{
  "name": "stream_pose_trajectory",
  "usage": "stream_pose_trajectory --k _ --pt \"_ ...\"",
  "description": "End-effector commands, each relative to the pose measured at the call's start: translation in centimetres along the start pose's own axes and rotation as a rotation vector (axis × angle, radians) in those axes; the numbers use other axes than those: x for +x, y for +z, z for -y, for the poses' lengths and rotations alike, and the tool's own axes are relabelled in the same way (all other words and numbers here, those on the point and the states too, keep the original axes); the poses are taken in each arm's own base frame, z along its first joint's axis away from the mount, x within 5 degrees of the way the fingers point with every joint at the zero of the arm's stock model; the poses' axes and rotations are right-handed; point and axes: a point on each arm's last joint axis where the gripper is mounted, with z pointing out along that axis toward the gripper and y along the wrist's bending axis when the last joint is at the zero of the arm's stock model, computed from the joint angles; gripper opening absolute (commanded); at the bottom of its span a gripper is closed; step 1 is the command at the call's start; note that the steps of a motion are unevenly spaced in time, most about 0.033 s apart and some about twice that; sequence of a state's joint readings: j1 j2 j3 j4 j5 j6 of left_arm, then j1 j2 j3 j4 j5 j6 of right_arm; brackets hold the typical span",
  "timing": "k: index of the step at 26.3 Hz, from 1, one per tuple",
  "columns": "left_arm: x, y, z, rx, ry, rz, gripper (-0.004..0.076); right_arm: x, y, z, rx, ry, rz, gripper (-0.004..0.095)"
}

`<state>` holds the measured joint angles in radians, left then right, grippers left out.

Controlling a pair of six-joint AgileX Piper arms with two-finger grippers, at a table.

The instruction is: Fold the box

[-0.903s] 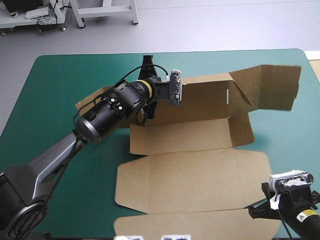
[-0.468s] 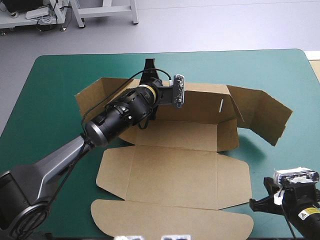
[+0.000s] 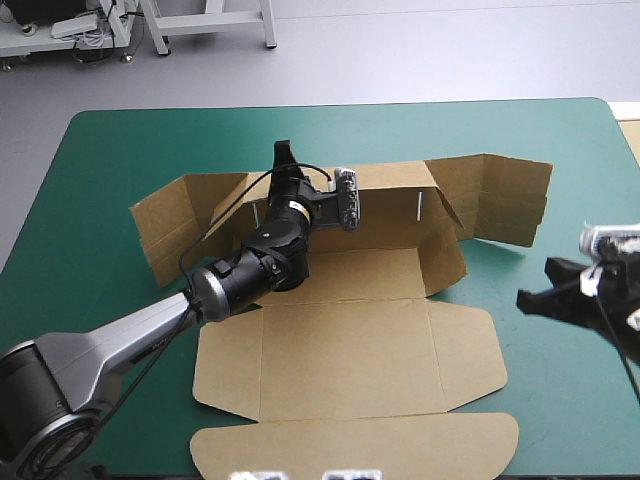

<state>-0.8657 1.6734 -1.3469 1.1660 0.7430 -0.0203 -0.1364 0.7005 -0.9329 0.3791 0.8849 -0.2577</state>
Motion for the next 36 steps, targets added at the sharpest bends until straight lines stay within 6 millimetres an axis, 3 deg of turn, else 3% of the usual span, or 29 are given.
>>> stream_pose_trajectory --k 1,9,16,19,21,22,24,31,33,36 --pt "-0.7 -2.6 -2.2 -0.119 -0.060 0.071 -0.0009 -5.5 1.3 0.1 -0.033 0.024 0.098 -0.0013" --pt "-1.3 -3.3 -1.8 -0.116 -0.116 0.077 -0.0009 -13.9 5.8 0.4 -0.159 0.027 0.068 -0.0013" --pt "-1.0 -3.4 -1.7 -0.118 -0.122 0.022 -0.0009 -17.6 12.9 2.1 -0.205 0.079 -0.075 -0.0013" --pt "-1.0 -3.4 -1.7 -0.118 -0.121 0.023 -0.0009 -17.5 16.3 2.9 -0.233 0.100 -0.169 -0.0013" --pt "-1.0 -3.4 -1.7 -0.117 -0.129 0.024 -0.0009 -16.9 19.0 3.6 -0.238 0.130 -0.237 -0.0013" --pt "-1.0 -3.4 -1.7 -0.117 -0.129 0.026 -0.0009 -16.2 21.2 4.2 -0.249 0.157 -0.283 -0.0013" --pt "-1.0 -3.4 -1.7 -0.117 -0.133 0.024 -0.0009 -15.5 23.4 4.7 -0.262 0.184 -0.321 -0.0013" --pt "-1.0 -3.4 -1.7 -0.117 -0.133 0.024 -0.0009 -15.5 24.1 5.0 -0.244 0.182 -0.299 -0.0013" --pt "-1.0 -3.3 -1.7 -0.116 -0.131 0.023 -0.0009 -14.2 24.6 5.1 -0.257 0.154 -0.419 -0.0013" --pt "-1.0 -3.3 -1.7 -0.116 -0.131 0.023 -0.0009 -13.3 24.8 5.1 -0.266 0.174 -0.453 -0.0013"
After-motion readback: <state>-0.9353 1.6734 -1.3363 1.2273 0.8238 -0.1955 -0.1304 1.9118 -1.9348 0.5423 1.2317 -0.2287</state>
